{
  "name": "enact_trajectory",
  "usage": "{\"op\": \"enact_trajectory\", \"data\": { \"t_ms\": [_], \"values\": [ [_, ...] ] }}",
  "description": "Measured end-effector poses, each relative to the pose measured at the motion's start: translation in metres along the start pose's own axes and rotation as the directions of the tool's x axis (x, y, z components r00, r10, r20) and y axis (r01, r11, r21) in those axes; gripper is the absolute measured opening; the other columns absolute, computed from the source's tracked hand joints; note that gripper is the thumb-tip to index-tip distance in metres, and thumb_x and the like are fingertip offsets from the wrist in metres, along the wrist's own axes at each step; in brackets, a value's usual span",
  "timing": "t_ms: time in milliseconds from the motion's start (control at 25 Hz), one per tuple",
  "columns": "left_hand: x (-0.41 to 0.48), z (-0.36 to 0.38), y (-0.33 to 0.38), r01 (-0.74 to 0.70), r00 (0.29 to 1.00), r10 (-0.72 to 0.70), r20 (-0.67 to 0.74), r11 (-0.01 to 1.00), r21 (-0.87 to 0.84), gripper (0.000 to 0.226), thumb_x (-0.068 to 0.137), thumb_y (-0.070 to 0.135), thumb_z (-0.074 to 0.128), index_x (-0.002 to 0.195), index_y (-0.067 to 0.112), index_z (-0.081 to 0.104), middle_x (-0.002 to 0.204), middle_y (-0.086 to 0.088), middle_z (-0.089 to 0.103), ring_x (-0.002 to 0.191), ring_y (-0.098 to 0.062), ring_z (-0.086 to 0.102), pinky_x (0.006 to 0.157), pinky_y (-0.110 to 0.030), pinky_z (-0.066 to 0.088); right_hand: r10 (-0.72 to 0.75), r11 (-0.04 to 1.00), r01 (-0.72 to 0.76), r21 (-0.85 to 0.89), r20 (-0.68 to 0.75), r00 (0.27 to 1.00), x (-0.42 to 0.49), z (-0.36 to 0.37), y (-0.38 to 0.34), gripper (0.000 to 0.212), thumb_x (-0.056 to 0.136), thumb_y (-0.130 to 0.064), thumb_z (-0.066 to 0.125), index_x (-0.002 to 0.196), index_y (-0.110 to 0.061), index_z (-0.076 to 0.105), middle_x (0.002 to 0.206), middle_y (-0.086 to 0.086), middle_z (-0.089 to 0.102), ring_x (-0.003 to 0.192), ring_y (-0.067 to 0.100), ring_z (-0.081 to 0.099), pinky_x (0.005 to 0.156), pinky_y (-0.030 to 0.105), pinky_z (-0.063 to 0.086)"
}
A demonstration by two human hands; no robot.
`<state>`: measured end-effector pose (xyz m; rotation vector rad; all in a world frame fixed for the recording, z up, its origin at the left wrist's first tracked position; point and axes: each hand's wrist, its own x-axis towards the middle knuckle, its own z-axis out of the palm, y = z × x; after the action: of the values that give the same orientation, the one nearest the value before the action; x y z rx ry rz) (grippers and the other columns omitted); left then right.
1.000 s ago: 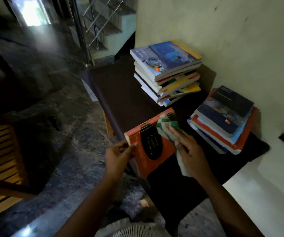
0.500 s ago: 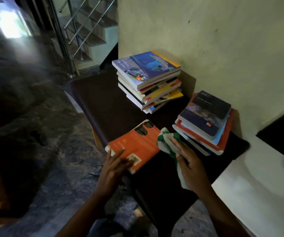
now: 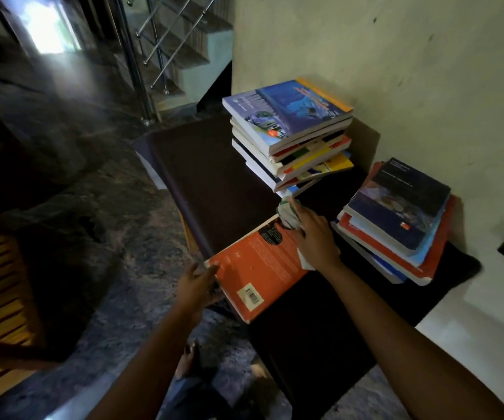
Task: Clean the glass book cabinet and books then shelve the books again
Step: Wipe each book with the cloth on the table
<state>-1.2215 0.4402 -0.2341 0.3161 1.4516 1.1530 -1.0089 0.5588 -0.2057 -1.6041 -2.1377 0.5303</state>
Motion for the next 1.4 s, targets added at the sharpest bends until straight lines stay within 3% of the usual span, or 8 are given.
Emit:
{"op": "enact_trajectory", "data": {
  "t_ms": [320,480,600,760,1040,1160,1240,1400],
  "values": [
    [0.018,-0.006,0.003,0.14,0.99,-0.14,0.015,0.985,-0.101,0.01,0.093,0.004,0.051,0.096,0.0,0.059,0.085,-0.015,0.064,0.071,-0.023,0.065,0.051,-0.03,0.058,-0.004,0.946,0.031,-0.323,0.084,0.996,-0.039,0.059,-0.045,0.065,0.089,-0.018,0.048,0.146,-0.033,0.02,0.152,0.004,0.025,0.134,0.031,0.027,0.103,0.045,0.033],
    [0.012,-0.007,0.002,0.157,0.987,-0.159,0.006,0.969,-0.19,0.023,0.098,0.013,0.043,0.082,0.007,0.058,0.06,-0.005,0.068,0.062,-0.02,0.066,0.051,-0.029,0.056,-0.226,0.951,0.248,-0.183,0.129,0.965,-0.093,0.089,-0.079,0.058,0.078,-0.019,0.042,0.134,-0.033,0.044,0.132,0.001,0.053,0.109,0.025,0.048,0.078,0.035,0.051],
    [0.011,-0.013,0.002,0.187,0.98,-0.2,-0.017,0.939,-0.29,0.04,0.099,0.037,0.036,0.075,0.01,0.055,0.061,-0.006,0.065,0.07,-0.022,0.055,0.06,-0.035,0.047,-0.31,0.95,0.308,0.042,0.187,0.932,-0.111,0.085,-0.076,0.058,0.085,-0.019,0.036,0.141,-0.035,0.034,0.142,-0.003,0.042,0.123,0.018,0.037,0.099,0.035,0.04],
    [0.004,0.004,-0.002,0.055,0.997,-0.059,-0.049,0.996,-0.077,0.017,0.092,0.026,0.057,0.086,0.011,0.062,0.07,-0.003,0.065,0.053,-0.011,0.062,0.046,-0.021,0.049,-0.086,0.869,0.048,0.492,0.055,0.995,-0.126,0.038,-0.06,0.056,0.092,-0.004,0.043,0.131,-0.043,0.035,0.137,-0.009,0.036,0.124,-0.011,0.033,0.104,0.015,0.034],
    [-0.063,0.04,-0.002,-0.308,0.945,0.312,0.098,0.95,-0.049,0.032,0.083,0.014,0.064,0.114,0.006,0.065,0.098,-0.005,0.072,0.081,-0.013,0.069,0.071,-0.027,0.059,0.119,0.848,0.002,0.53,-0.194,0.974,-0.144,-0.067,-0.018,0.047,0.088,-0.019,0.043,0.131,-0.034,0.034,0.139,-0.02,0.035,0.127,-0.018,0.029,0.106,0.009,0.026],
    [-0.096,0.054,0.001,-0.637,0.762,0.593,0.261,0.759,0.137,0.034,0.079,0.014,0.067,0.112,0.02,0.066,0.107,0.005,0.07,0.095,-0.002,0.066,0.082,-0.019,0.054,0.128,0.848,0.039,0.528,-0.276,0.953,-0.163,-0.096,-0.016,0.046,0.088,-0.019,0.042,0.131,-0.033,0.034,0.138,-0.021,0.033,0.128,-0.018,0.026,0.108,0.009,0.021],
    [-0.102,0.059,-0.008,-0.872,0.489,0.758,0.432,0.417,0.255,0.035,0.084,0.009,0.062,0.115,0.026,0.064,0.115,0.019,0.064,0.1,0.009,0.06,0.084,-0.012,0.048,0.151,0.86,0.031,0.51,-0.311,0.938,-0.176,-0.108,-0.011,0.046,0.088,-0.02,0.042,0.133,-0.031,0.035,0.144,-0.012,0.035,0.134,-0.005,0.028,0.112,0.018,0.022],
    [-0.087,0.059,-0.076,-0.977,-0.141,0.436,0.889,-0.206,-0.054,0.029,0.1,0.022,0.042,0.123,0.018,0.06,0.136,0.008,0.052,0.131,-0.014,0.043,0.112,-0.039,0.031,0.147,0.908,0.018,0.418,-0.36,0.921,-0.211,-0.114,-0.004,0.047,0.09,-0.017,0.042,0.136,-0.023,0.035,0.141,-0.015,0.036,0.128,-0.015,0.029,0.105,0.006,0.023]
  ]
}}
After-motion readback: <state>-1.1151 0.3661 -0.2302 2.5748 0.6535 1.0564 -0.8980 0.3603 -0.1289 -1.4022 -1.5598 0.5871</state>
